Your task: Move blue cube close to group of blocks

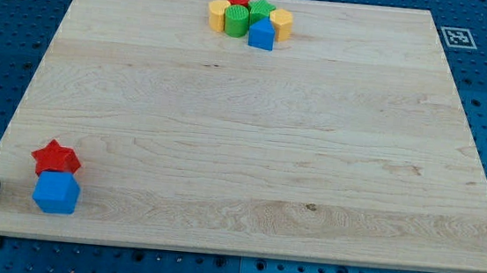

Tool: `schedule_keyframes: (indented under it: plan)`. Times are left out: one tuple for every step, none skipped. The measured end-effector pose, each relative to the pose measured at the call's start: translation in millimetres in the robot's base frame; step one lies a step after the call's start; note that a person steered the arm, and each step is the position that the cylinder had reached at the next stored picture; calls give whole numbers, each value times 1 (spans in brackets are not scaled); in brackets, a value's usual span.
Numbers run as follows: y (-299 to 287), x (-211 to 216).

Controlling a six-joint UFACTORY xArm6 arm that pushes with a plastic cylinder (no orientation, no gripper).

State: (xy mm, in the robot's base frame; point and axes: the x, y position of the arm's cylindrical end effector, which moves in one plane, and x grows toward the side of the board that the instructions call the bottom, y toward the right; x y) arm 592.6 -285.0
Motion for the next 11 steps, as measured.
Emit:
schedule_keyframes:
  plan:
    - [9,6]
    - [25,6]
    - [51,6]
    - [84,7]
    - [116,6]
    - [138,4]
    - [151,-4]
    - [152,-13]
    - [152,-18]
    - [149,-26]
    - [141,-37]
